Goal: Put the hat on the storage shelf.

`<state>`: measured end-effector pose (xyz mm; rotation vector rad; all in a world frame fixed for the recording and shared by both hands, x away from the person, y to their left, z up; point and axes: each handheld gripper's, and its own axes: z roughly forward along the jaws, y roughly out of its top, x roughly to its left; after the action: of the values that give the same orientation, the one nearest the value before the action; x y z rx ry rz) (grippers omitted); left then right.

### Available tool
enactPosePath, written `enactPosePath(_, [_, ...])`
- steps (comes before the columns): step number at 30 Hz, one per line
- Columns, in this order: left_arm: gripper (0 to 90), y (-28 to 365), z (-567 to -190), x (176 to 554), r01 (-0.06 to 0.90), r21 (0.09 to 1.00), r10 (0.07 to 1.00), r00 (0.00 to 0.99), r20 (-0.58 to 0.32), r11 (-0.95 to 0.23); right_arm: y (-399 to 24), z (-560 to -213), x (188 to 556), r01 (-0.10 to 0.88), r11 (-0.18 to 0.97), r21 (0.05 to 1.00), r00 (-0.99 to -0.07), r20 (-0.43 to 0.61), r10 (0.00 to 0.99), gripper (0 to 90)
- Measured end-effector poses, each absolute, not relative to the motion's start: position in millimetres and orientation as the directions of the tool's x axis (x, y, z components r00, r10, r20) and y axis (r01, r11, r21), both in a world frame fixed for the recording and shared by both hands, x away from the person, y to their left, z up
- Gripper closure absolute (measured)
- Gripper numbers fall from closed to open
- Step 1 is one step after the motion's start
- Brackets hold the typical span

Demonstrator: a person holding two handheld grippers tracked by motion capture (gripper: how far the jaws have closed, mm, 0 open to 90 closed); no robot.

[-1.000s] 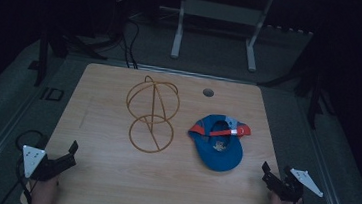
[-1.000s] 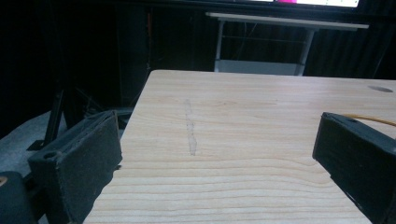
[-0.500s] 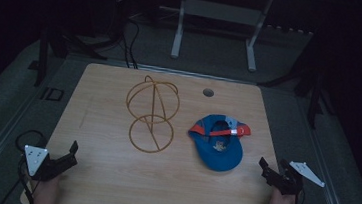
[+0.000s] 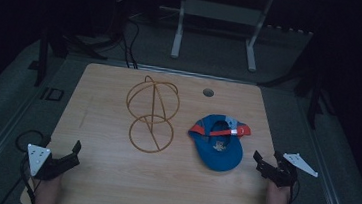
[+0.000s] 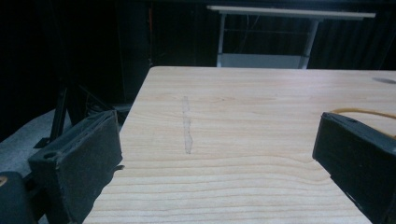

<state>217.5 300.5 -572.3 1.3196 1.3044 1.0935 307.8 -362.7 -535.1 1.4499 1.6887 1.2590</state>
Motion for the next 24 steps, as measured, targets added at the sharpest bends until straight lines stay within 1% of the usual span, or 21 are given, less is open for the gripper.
enactPosePath(4, [1.8, 299.0, -570.6, 216.2, 0.148, 0.989, 0.999, 0.033, -0.014, 0.009, -359.4, -520.9, 315.9, 0.405, -0.039, 0.913, -0.267, 0.159, 0.95, 12.5])
enactPosePath(7, [1.8, 298.1, -570.2, 216.1, 0.141, 0.989, 0.998, 0.045, -0.041, 0.034, -352.4, -506.3, 323.7, 0.39, -0.017, 0.921, -0.29, 0.14, 0.947, 12.5])
enactPosePath(10, [1.8, 297.3, -569.0, 215.2, 0.143, 0.989, 0.998, 0.052, -0.042, 0.034, -346.6, -496.6, 330.1, 0.397, 0.002, 0.918, -0.316, 0.134, 0.939, 12.3])
enactPosePath(13, [1.8, 295.3, -567.1, 214.7, 0.166, 0.986, 0.998, 0.053, -0.043, 0.033, -332.0, -480.4, 344.1, 0.407, 0.052, 0.912, -0.367, 0.111, 0.924, 11.9])
enactPosePath(14, [1.8, 294.4, -566.5, 214.7, 0.173, 0.984, 0.997, 0.059, -0.051, 0.04, -332.0, -480.4, 344.1, 0.407, 0.052, 0.912, -0.367, 0.111, 0.924, 11.9])
enactPosePath(15, [1.8, 293.0, -565.6, 214.6, 0.184, 0.981, 0.995, 0.075, -0.07, 0.055, -325.4, -473.8, 350.9, 0.409, 0.063, 0.91, -0.389, 0.112, 0.914, 11.9])
enactPosePath(19, [1.8, 289.3, -563.2, 213.0, 0.173, 0.984, 0.998, 0.051, -0.044, 0.034, -310.9, -466.1, 367.2, 0.42, 0.087, 0.903, -0.405, 0.101, 0.909, 11.9])
enactPosePath(20, [1.7, 289.3, -563.2, 213.0, 0.173, 0.984, 0.998, 0.051, -0.044, 0.034, -306.6, -465.2, 371.0, 0.414, 0.093, 0.906, -0.4, 0.089, 0.912, 11.9])
enactPosePath(22, [1.8, 289.2, -561.5, 212.0, 0.187, 0.981, 0.997, 0.048, -0.056, 0.046, -300.1, -464.6, 377.3, 0.397, 0.109, 0.911, -0.421, 0.075, 0.904, 11.9])
enactPosePath(24, [1.8, 289.1, -561.5, 212.2, 0.197, 0.979, 0.996, 0.054, -0.064, 0.053, -293.2, -465.5, 385.1, 0.406, 0.127, 0.905, -0.434, 0.069, 0.898, 11.9])
